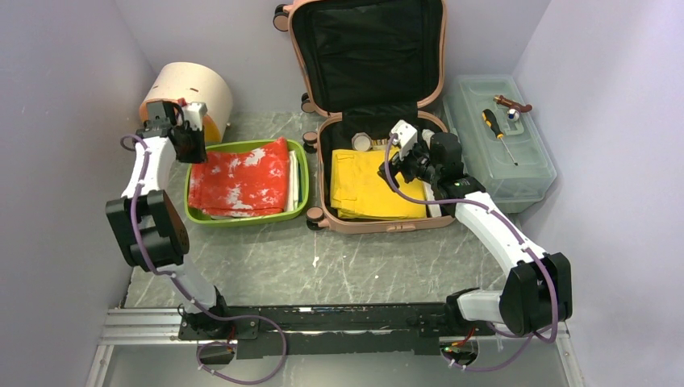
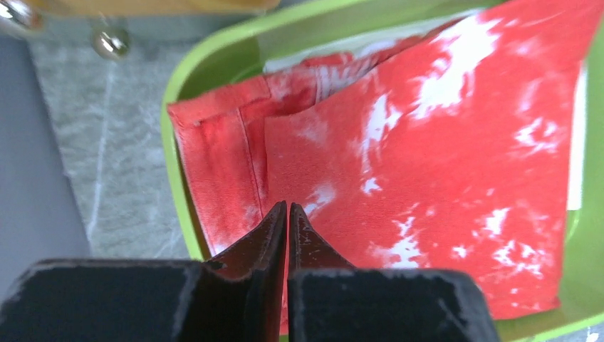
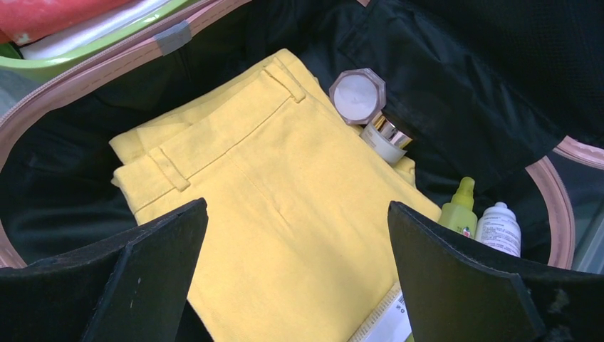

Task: Open, take out, and arrange the luggage
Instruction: Place the clothes in the bin, then pick up the clothes from the opened luggage.

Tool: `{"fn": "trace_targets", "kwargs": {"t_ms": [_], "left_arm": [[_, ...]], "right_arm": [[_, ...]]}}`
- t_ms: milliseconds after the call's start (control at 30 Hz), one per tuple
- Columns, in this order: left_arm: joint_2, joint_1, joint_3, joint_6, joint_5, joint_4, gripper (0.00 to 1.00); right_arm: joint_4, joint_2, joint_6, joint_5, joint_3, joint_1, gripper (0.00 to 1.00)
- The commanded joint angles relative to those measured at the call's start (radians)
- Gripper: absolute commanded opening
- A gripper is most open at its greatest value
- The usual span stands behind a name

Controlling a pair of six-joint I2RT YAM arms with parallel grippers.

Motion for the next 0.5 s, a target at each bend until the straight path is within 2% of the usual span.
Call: {"fn": "trace_targets", "kwargs": {"t_ms": [0, 200, 467], "left_arm": [[0.054, 0.000, -0.046, 0.011, -0.062, 0.065, 0.10], [0.142, 0.000, -0.061, 0.038, -0.100, 0.072, 0.02], [0.077, 0.000, -0.049, 0.032, -0.065, 0.047, 0.00]], "right_arm": [[0.020, -0.015, 0.007, -0.031, 0.007, -0.007, 1.00], [0.019, -0.020, 0.007, -0.040, 0.005, -0.012, 1.00], [0.017, -0.012, 0.008, -0.050, 0.006, -0.019, 1.00]]}}
